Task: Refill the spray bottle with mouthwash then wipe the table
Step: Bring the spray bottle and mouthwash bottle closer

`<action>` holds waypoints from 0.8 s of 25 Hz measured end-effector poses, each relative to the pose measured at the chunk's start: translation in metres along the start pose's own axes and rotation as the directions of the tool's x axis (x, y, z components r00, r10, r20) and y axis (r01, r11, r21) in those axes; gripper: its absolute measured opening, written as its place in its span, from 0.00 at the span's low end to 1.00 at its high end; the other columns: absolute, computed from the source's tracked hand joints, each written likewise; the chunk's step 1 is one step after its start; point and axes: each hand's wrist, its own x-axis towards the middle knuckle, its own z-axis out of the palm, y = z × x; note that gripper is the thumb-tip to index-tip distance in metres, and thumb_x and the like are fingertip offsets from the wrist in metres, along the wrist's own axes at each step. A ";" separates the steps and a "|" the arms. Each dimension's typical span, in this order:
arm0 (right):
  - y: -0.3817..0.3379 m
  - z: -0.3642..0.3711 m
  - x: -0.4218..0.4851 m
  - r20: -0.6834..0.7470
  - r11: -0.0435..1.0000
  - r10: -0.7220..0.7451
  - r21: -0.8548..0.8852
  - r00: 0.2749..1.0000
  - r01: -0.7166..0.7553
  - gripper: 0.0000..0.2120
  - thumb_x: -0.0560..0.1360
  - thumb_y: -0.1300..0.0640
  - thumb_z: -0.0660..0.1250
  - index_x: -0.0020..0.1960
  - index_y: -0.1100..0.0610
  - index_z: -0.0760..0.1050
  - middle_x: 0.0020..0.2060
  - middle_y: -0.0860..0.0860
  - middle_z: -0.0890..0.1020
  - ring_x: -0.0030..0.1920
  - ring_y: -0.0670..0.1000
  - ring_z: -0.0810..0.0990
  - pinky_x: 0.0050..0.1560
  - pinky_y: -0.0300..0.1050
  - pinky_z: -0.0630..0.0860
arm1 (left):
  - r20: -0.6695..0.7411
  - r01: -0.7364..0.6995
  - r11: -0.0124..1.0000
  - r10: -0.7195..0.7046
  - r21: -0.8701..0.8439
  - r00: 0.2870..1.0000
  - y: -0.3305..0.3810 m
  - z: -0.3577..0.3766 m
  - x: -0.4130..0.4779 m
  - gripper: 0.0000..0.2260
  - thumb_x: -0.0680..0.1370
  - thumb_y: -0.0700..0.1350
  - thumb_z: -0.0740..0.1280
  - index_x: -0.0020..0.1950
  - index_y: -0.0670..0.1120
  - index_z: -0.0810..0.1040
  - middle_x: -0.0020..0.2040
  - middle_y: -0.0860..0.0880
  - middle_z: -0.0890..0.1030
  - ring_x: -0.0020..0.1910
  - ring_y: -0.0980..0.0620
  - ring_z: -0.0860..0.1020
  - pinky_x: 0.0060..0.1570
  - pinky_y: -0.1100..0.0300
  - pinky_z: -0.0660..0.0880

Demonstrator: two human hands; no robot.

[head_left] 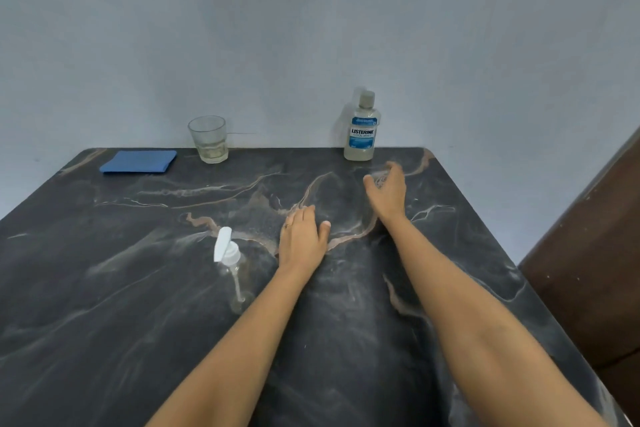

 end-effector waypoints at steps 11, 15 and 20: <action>0.016 0.030 0.129 0.320 0.952 0.087 0.252 0.944 -0.173 0.36 0.73 0.65 0.68 0.74 0.57 0.53 0.72 0.56 0.66 0.65 0.52 0.71 0.64 0.46 0.70 | -0.076 -0.039 0.995 0.046 0.088 0.996 -0.004 0.018 0.007 0.24 0.82 0.54 0.52 0.73 0.41 0.65 0.74 0.44 0.66 0.75 0.48 0.58 0.74 0.54 0.52; 0.012 0.037 0.133 0.252 0.991 0.073 0.088 0.965 -0.098 0.22 0.74 0.62 0.68 0.66 0.60 0.66 0.63 0.56 0.75 0.58 0.52 0.75 0.56 0.42 0.71 | -0.083 -0.037 0.994 0.046 0.101 0.995 -0.005 0.020 0.006 0.23 0.83 0.54 0.51 0.73 0.42 0.65 0.74 0.44 0.66 0.75 0.48 0.58 0.74 0.55 0.52; 0.004 0.027 0.095 0.202 0.999 -0.035 0.033 0.979 0.029 0.15 0.75 0.62 0.67 0.61 0.59 0.72 0.59 0.54 0.78 0.56 0.51 0.77 0.54 0.40 0.71 | -0.050 -0.034 0.998 0.036 0.057 0.998 -0.004 0.015 0.006 0.22 0.83 0.52 0.53 0.71 0.41 0.68 0.73 0.43 0.68 0.75 0.47 0.60 0.74 0.54 0.53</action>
